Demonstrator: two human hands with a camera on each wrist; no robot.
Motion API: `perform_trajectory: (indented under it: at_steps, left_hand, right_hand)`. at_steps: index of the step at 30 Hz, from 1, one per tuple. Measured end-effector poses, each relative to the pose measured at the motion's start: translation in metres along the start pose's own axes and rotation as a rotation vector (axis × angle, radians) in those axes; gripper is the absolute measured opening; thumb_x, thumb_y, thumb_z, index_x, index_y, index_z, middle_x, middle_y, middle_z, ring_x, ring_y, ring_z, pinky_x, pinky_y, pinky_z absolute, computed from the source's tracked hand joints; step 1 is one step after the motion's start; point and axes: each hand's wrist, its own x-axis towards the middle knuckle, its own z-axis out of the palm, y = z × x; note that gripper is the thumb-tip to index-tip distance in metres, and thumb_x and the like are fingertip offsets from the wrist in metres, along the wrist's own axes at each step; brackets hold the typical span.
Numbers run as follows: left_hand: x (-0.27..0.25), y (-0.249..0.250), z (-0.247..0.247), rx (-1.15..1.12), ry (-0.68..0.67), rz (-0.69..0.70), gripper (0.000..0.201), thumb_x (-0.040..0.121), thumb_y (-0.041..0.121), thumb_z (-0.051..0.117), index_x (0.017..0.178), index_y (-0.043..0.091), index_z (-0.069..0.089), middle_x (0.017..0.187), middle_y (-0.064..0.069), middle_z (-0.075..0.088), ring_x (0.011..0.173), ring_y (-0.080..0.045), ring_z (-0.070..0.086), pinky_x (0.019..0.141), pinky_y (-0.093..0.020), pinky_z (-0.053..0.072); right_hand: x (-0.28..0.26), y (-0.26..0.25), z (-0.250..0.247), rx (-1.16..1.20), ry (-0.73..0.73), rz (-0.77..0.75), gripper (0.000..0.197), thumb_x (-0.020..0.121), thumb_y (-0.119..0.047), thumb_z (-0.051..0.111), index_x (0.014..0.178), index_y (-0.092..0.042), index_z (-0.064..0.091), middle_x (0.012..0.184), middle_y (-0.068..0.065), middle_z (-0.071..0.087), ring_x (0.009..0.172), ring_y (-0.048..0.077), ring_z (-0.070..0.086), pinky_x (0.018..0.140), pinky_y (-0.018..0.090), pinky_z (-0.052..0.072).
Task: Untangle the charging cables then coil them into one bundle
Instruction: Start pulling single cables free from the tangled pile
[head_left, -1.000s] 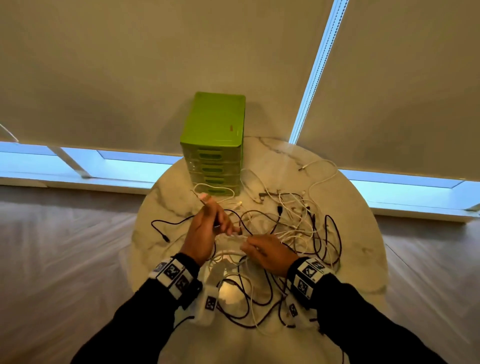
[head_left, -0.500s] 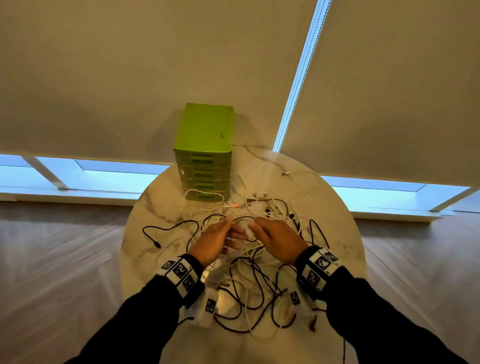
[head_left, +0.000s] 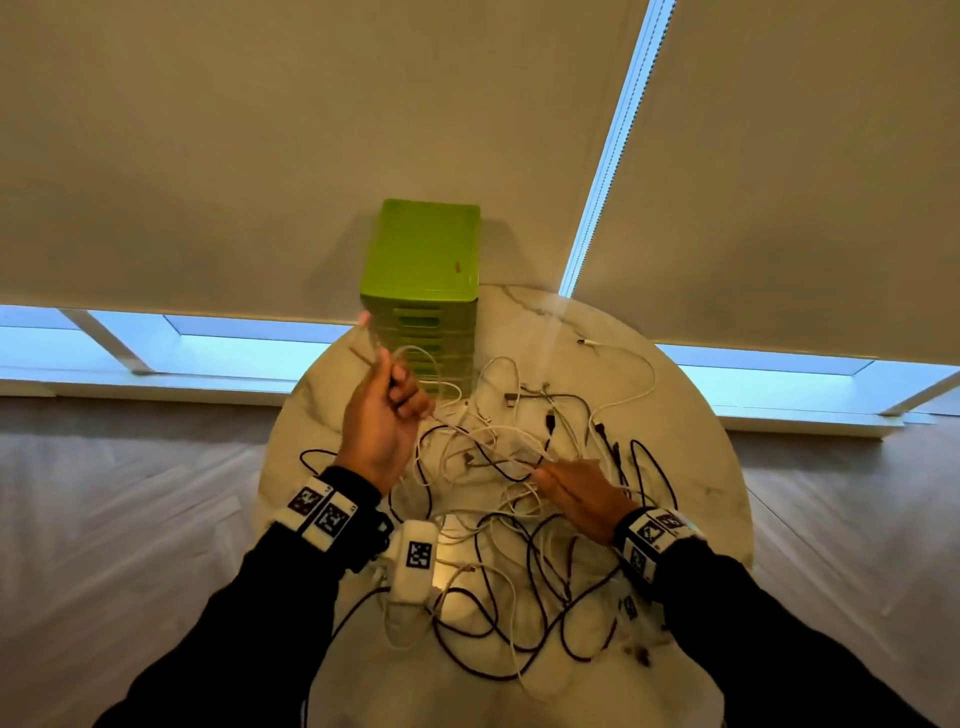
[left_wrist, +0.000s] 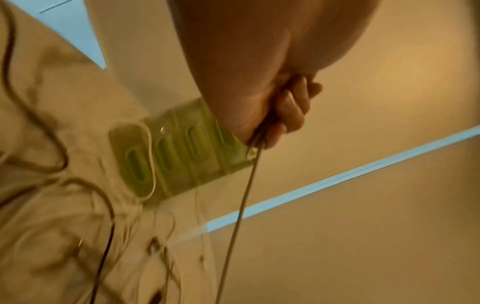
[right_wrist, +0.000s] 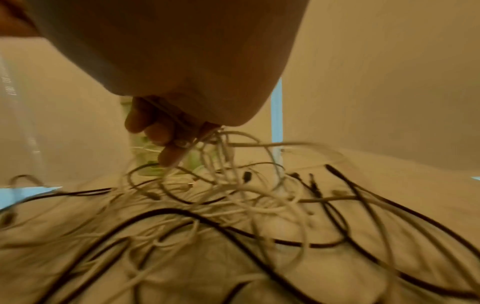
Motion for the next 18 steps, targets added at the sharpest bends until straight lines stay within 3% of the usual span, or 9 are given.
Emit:
perform_trajectory:
  at_steps: [2, 4, 6, 7, 10, 12, 13, 16, 18]
  left_hand:
    - [0.011, 0.029, -0.010, -0.059, 0.086, 0.130, 0.039, 0.108, 0.036, 0.032, 0.075, 0.020, 0.045, 0.055, 0.010, 0.030, 0.047, -0.007, 0.025, 0.051, -0.019, 0.029]
    - [0.021, 0.049, -0.018, -0.032, 0.111, 0.211, 0.037, 0.109, 0.033, 0.032, 0.078, 0.020, 0.047, 0.054, 0.012, 0.034, 0.047, -0.005, 0.027, 0.052, -0.018, 0.027]
    - [0.022, 0.045, -0.023, 0.262, 0.094, 0.252, 0.036, 0.110, 0.030, 0.030, 0.080, 0.020, 0.048, 0.056, 0.014, 0.041, 0.050, -0.003, 0.031, 0.055, -0.021, 0.026]
    - [0.016, 0.035, -0.022, 0.492, 0.062, 0.233, 0.036, 0.110, 0.031, 0.029, 0.082, 0.020, 0.050, 0.060, 0.015, 0.045, 0.055, -0.004, 0.035, 0.058, -0.023, 0.029]
    - [-0.011, -0.009, -0.012, 0.986, -0.103, 0.009, 0.039, 0.109, 0.043, 0.027, 0.092, 0.024, 0.057, 0.084, 0.008, 0.055, 0.078, -0.008, 0.050, 0.072, -0.028, 0.039]
    - [-0.021, -0.033, -0.005, 1.008, -0.140, -0.123, 0.042, 0.107, 0.046, 0.027, 0.099, 0.023, 0.061, 0.087, 0.009, 0.056, 0.083, -0.007, 0.052, 0.074, -0.026, 0.041]
    - [-0.021, -0.044, -0.004, 0.952, -0.134, -0.167, 0.044, 0.107, 0.048, 0.027, 0.098, 0.023, 0.062, 0.081, 0.010, 0.053, 0.076, -0.007, 0.049, 0.069, -0.025, 0.039]
    - [-0.015, -0.060, -0.001, 0.764, -0.146, -0.204, 0.050, 0.102, 0.062, 0.032, 0.075, 0.027, 0.056, 0.065, 0.007, 0.037, 0.060, -0.010, 0.033, 0.060, -0.030, 0.029]
    - [-0.011, -0.061, 0.004, 0.668, -0.153, -0.179, 0.046, 0.104, 0.053, 0.037, 0.075, 0.023, 0.055, 0.064, 0.003, 0.042, 0.059, -0.012, 0.037, 0.061, -0.033, 0.032]
  right_hand:
    - [-0.006, 0.021, -0.009, -0.130, -0.082, 0.142, 0.048, 0.100, -0.059, 0.015, 0.081, -0.032, 0.050, 0.071, -0.010, 0.055, 0.077, 0.016, 0.058, 0.086, 0.038, 0.042]
    - [-0.010, 0.032, -0.020, -0.297, -0.155, 0.235, 0.043, 0.102, -0.056, 0.014, 0.089, -0.035, 0.050, 0.080, -0.011, 0.059, 0.092, 0.016, 0.060, 0.098, 0.039, 0.030]
    - [0.001, 0.026, -0.029, -0.314, -0.143, 0.233, 0.043, 0.103, -0.053, 0.016, 0.100, -0.033, 0.053, 0.090, -0.009, 0.063, 0.100, 0.019, 0.061, 0.102, 0.041, 0.025]
    - [0.010, 0.017, -0.032, -0.277, -0.101, 0.206, 0.041, 0.105, -0.052, 0.020, 0.097, -0.031, 0.053, 0.086, -0.009, 0.063, 0.096, 0.021, 0.063, 0.103, 0.042, 0.029]
    - [0.039, -0.025, -0.039, -0.054, 0.131, 0.083, 0.043, 0.101, -0.057, 0.025, 0.084, -0.029, 0.052, 0.073, -0.008, 0.060, 0.074, 0.022, 0.062, 0.088, 0.044, 0.046]
    - [0.049, -0.057, -0.042, 0.075, 0.174, -0.002, 0.034, 0.105, -0.047, 0.034, 0.082, -0.028, 0.050, 0.074, -0.006, 0.060, 0.072, 0.020, 0.058, 0.077, 0.040, 0.048]
    - [0.049, -0.072, -0.043, 0.114, 0.149, -0.054, 0.030, 0.106, -0.042, 0.037, 0.083, -0.028, 0.050, 0.077, -0.006, 0.060, 0.074, 0.019, 0.058, 0.075, 0.038, 0.048]
    - [0.046, -0.098, -0.038, 0.213, 0.006, -0.173, 0.025, 0.107, -0.038, 0.037, 0.097, -0.027, 0.056, 0.094, -0.007, 0.069, 0.088, 0.014, 0.066, 0.081, 0.032, 0.050]
    - [0.041, -0.098, -0.032, 0.265, -0.045, -0.188, 0.028, 0.107, -0.042, 0.035, 0.103, -0.026, 0.058, 0.100, -0.007, 0.070, 0.092, 0.010, 0.066, 0.084, 0.031, 0.051]
